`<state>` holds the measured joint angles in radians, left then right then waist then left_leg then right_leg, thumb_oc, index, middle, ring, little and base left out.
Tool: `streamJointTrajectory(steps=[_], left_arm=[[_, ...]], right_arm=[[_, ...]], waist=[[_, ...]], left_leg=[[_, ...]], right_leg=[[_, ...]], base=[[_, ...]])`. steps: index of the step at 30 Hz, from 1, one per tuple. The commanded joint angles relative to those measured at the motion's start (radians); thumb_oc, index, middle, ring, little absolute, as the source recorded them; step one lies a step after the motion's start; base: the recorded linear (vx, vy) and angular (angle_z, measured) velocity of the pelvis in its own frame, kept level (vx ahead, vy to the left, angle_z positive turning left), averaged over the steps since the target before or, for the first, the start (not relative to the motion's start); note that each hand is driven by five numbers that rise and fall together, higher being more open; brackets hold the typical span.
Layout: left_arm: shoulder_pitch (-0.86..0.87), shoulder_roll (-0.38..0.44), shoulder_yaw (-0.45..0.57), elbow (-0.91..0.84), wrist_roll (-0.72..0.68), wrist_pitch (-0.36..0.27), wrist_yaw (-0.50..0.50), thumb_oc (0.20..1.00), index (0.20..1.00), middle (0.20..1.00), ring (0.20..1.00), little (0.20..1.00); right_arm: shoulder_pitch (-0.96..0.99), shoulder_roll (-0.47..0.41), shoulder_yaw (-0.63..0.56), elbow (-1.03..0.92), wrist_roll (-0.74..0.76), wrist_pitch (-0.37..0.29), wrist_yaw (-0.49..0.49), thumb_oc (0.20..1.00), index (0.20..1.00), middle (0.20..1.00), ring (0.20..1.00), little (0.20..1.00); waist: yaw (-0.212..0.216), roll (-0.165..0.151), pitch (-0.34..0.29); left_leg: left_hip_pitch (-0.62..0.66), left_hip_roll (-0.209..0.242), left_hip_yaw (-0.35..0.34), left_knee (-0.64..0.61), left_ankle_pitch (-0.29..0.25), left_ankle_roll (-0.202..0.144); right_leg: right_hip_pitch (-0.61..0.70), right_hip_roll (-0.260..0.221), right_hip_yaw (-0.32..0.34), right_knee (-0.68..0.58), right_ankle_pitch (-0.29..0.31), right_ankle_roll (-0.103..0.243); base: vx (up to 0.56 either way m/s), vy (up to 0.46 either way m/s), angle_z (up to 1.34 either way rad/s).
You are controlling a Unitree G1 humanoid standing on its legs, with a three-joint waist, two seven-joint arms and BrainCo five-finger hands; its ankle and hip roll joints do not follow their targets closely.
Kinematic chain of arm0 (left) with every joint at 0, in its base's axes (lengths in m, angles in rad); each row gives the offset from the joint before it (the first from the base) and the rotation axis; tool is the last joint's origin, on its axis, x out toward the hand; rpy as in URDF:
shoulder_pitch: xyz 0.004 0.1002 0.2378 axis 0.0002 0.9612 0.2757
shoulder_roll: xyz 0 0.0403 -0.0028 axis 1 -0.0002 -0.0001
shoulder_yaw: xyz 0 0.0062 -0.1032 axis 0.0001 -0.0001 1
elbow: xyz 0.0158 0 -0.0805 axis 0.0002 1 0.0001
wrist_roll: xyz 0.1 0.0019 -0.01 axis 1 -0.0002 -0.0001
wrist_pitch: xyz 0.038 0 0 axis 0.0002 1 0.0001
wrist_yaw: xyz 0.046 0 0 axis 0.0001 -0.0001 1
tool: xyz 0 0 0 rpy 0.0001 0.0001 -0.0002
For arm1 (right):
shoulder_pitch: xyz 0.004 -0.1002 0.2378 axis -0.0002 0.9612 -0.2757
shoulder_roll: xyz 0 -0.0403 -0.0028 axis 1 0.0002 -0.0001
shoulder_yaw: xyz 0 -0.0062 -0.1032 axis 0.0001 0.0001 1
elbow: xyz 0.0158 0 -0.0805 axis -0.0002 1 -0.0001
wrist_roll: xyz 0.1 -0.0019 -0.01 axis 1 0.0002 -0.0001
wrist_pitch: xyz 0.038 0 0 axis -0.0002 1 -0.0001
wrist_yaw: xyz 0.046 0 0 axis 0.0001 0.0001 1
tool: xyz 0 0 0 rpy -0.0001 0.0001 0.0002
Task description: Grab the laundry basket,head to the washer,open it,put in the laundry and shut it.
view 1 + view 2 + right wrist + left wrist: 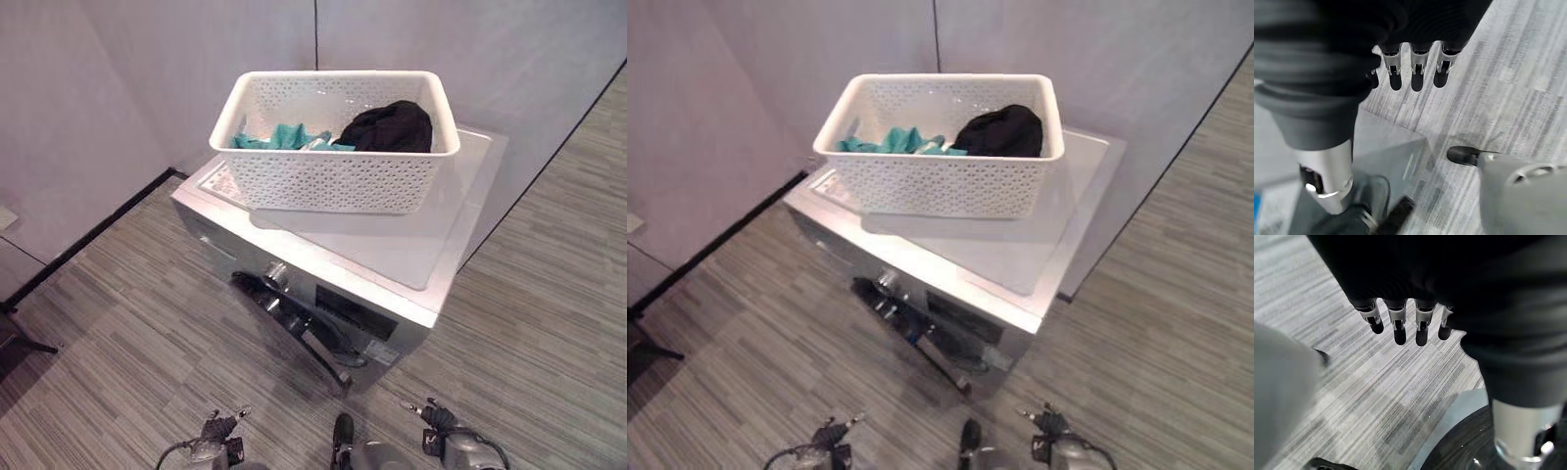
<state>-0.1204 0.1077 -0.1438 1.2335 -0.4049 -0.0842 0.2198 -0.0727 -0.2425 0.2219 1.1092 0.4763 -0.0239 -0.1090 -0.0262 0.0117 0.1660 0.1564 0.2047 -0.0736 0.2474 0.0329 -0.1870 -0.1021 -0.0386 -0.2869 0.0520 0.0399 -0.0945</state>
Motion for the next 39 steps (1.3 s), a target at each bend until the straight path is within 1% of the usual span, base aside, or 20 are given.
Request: streamJointTrajectory(steps=[1,3,4,6,8,9,11,12,13,15,17,19,21,23,24,28,31,33,35,39], left_arm=[[0.046,0.020,-0.030,-0.026,0.062,-0.012,-0.008,1.000,1.000,1.000,1.000,1.000],[0.049,0.016,-0.047,-0.027,0.093,-0.007,-0.015,1.000,1.000,1.000,1.000,1.000],[0.049,0.023,-0.070,-0.034,0.128,-0.006,-0.019,1.000,1.000,1.000,1.000,1.000],[0.046,0.036,-0.091,-0.046,0.164,-0.003,-0.025,1.000,1.000,1.000,1.000,1.000],[0.045,0.049,-0.101,-0.049,0.197,-0.002,-0.032,1.000,1.000,1.000,1.000,1.000],[0.040,0.059,-0.107,-0.043,0.222,-0.001,-0.032,1.000,1.000,1.000,1.000,1.000],[0.027,0.076,-0.118,-0.046,0.247,0.000,-0.032,1.000,1.000,1.000,1.000,1.000],[0.016,0.096,-0.130,-0.055,0.251,0.001,-0.030,1.000,1.000,1.000,1.000,1.000],[0.021,0.114,-0.135,-0.083,0.263,-0.005,-0.033,1.000,1.000,1.000,1.000,1.000],[0.026,0.119,-0.132,-0.096,0.271,-0.007,-0.030,1.000,1.000,1.000,1.000,1.000],[0.031,0.128,-0.134,-0.126,0.274,-0.012,-0.018,1.000,1.000,1.000,1.000,1.000],[0.047,0.133,-0.120,-0.143,0.272,-0.015,-0.022,1.000,1.000,1.000,1.000,1.000],[0.058,0.134,-0.115,-0.161,0.268,-0.016,-0.019,1.000,1.000,1.000,1.000,1.000],[0.067,0.134,-0.113,-0.172,0.266,-0.019,-0.017,1.000,1.000,1.000,1.000,1.000],[0.077,0.134,-0.121,-0.210,0.261,-0.028,-0.017,1.000,1.000,1.000,1.000,1.000],[0.090,0.133,-0.151,-0.263,0.241,-0.038,-0.030,1.000,1.000,1.000,1.000,1.000],[0.094,0.133,-0.170,-0.296,0.206,-0.051,-0.027,1.000,1.000,1.000,1.000,1.000],[0.094,0.134,-0.177,-0.314,0.198,-0.054,-0.028,1.000,1.000,1.000,1.000,1.000],[0.100,0.148,-0.203,-0.381,0.155,-0.073,-0.034,1.000,1.000,1.000,1.000,1.000],[0.101,0.169,-0.228,-0.444,0.112,-0.095,-0.032,1.000,1.000,1.000,1.000,1.000]], right_arm=[[0.004,0.027,-0.008,0.003,-0.011,-0.007,-0.007,1.000,1.000,1.000,1.000,1.000],[0.003,0.026,-0.009,-0.003,-0.044,-0.006,-0.012,1.000,1.000,1.000,1.000,1.000],[-0.004,0.023,0.011,-0.031,-0.093,-0.001,-0.015,1.000,1.000,1.000,1.000,1.000],[-0.017,0.014,0.044,-0.093,-0.146,0.009,-0.009,1.000,1.000,1.000,1.000,1.000],[-0.047,-0.001,0.083,-0.139,-0.201,0.019,0.007,1.000,1.000,1.000,1.000,1.000],[-0.076,-0.008,0.100,-0.129,-0.225,0.024,0.018,1.000,1.000,1.000,1.000,1.000],[-0.129,-0.007,0.107,-0.090,-0.231,0.035,0.026,1.000,1.000,1.000,1.000,1.000],[-0.165,-0.021,0.119,-0.077,-0.239,0.038,0.026,1.000,1.000,1.000,1.000,1.000],[-0.179,-0.041,0.131,-0.098,-0.275,0.037,0.018,1.000,1.000,1.000,1.000,1.000],[-0.197,-0.051,0.134,-0.099,-0.304,0.038,0.011,1.000,1.000,1.000,1.000,1.000],[-0.245,-0.077,0.151,-0.126,-0.350,0.031,-0.007,1.000,1.000,1.000,1.000,1.000],[-0.264,-0.090,0.168,-0.167,-0.374,0.027,-0.015,1.000,1.000,1.000,1.000,1.000],[-0.275,-0.114,0.184,-0.207,-0.421,0.026,-0.022,1.000,1.000,1.000,1.000,1.000],[-0.279,-0.129,0.192,-0.223,-0.445,0.024,-0.024,1.000,1.000,1.000,1.000,1.000],[-0.303,-0.163,0.197,-0.244,-0.477,0.018,-0.034,1.000,1.000,1.000,1.000,1.000],[-0.366,-0.180,0.219,-0.217,-0.500,0.023,-0.047,1.000,1.000,1.000,1.000,1.000],[-0.444,-0.173,0.251,-0.201,-0.485,0.020,-0.051,1.000,1.000,1.000,1.000,1.000],[-0.471,-0.174,0.258,-0.189,-0.478,0.016,-0.054,1.000,1.000,1.000,1.000,1.000],[-0.584,-0.181,0.288,-0.107,-0.467,0.007,-0.069,1.000,1.000,1.000,1.000,1.000],[-0.739,-0.199,0.322,0.024,-0.476,0.008,-0.079,1.000,1.000,1.000,1.000,1.000]], waist=[[-0.015,-0.012,-0.034],[-0.013,-0.006,-0.042],[-0.009,-0.013,-0.035],[-0.004,-0.026,-0.024],[0.003,-0.033,-0.006],[0.006,-0.034,0.005],[0.015,-0.027,0.015],[0.023,-0.022,0.023],[0.039,-0.030,0.021],[0.046,-0.037,0.011],[0.062,-0.041,0.009],[0.072,-0.051,0.003],[0.082,-0.060,0.001],[0.084,-0.060,-0.002],[0.093,-0.060,0.003],[0.103,-0.046,0.022],[0.120,-0.034,0.059],[0.124,-0.028,0.070],[0.148,-0.006,0.116],[0.176,0.024,0.150]], left_leg=[[-0.034,-0.020,0.023,-0.059,-0.126,0.053],[-0.015,-0.035,0.055,-0.100,-0.165,0.061],[-0.020,-0.070,0.069,-0.106,-0.205,0.077],[-0.015,-0.111,0.087,-0.125,-0.266,0.107],[-0.015,-0.140,0.086,-0.133,-0.278,0.132],[-0.021,-0.149,0.085,-0.130,-0.272,0.140],[-0.040,-0.151,0.084,-0.127,-0.258,0.149],[-0.062,-0.160,0.069,-0.123,-0.243,0.160],[-0.079,-0.180,0.045,-0.123,-0.237,0.171],[-0.087,-0.189,0.045,-0.131,-0.231,0.172],[-0.105,-0.186,0.044,-0.128,-0.227,0.173],[-0.109,-0.184,0.045,-0.140,-0.220,0.170],[-0.116,-0.174,0.038,-0.158,-0.204,0.156],[-0.119,-0.170,0.026,-0.170,-0.195,0.149],[-0.129,-0.157,0.005,-0.195,-0.172,0.134],[-0.155,-0.134,-0.033,-0.242,-0.129,0.119],[-0.202,-0.121,-0.049,-0.253,-0.100,0.110],[-0.219,-0.121,-0.054,-0.252,-0.092,0.108],[-0.286,-0.129,-0.070,-0.244,-0.069,0.105],[-0.371,-0.143,-0.083,-0.240,-0.039,0.102]], right_leg=[[-0.004,-0.097,0.082,-0.139,0.045,0.211],[-0.017,-0.125,0.076,-0.139,0.068,0.226],[-0.031,-0.163,0.069,-0.139,0.095,0.246],[-0.051,-0.199,0.066,-0.139,0.110,0.265],[-0.071,-0.215,0.073,-0.129,0.116,0.276],[-0.083,-0.224,0.075,-0.115,0.121,0.282],[-0.103,-0.231,0.099,-0.069,0.100,0.285],[-0.099,-0.219,0.150,-0.008,0.071,0.277],[-0.068,-0.201,0.206,0.019,0.043,0.263],[-0.050,-0.206,0.202,0.006,0.049,0.263],[-0.042,-0.207,0.189,-0.001,0.056,0.266],[-0.033,-0.204,0.194,-0.024,0.057,0.264],[-0.022,-0.199,0.188,-0.043,0.057,0.264],[-0.014,-0.196,0.180,-0.053,0.056,0.263],[-0.008,-0.193,0.161,-0.066,0.053,0.262],[-0.002,-0.180,0.124,-0.098,0.050,0.257],[-0.021,-0.172,0.112,-0.112,0.052,0.251],[-0.032,-0.171,0.108,-0.113,0.055,0.249],[-0.078,-0.168,0.104,-0.116,0.066,0.245],[-0.135,-0.169,0.106,-0.128,0.080,0.243]], base=[[-0.13,0.391,0.75],[-0.11,0.341,0.54],[-0.19,0.435,0.11],[-0.19,0.339,-0.13],[-0.19,0.240,-0.28],[-0.19,0.171,-0.24],[-0.20,0.111,-0.08],[-0.23,0.078,-0.01],[-0.17,0.049,0.09],[-0.08,-0.009,0.21],[-0.08,-0.062,0.19],[-0.02,-0.087,-0.06],[-0.01,-0.094,-0.03],[-0.01,-0.096,0.09],[-0.03,-0.136,0.22],[-0.07,-0.095,0.50],[-0.12,-0.055,0.10],[-0.14,-0.020,0.22],[-0.22,-0.020,0.29],[-0.12,0.008,0.13]])
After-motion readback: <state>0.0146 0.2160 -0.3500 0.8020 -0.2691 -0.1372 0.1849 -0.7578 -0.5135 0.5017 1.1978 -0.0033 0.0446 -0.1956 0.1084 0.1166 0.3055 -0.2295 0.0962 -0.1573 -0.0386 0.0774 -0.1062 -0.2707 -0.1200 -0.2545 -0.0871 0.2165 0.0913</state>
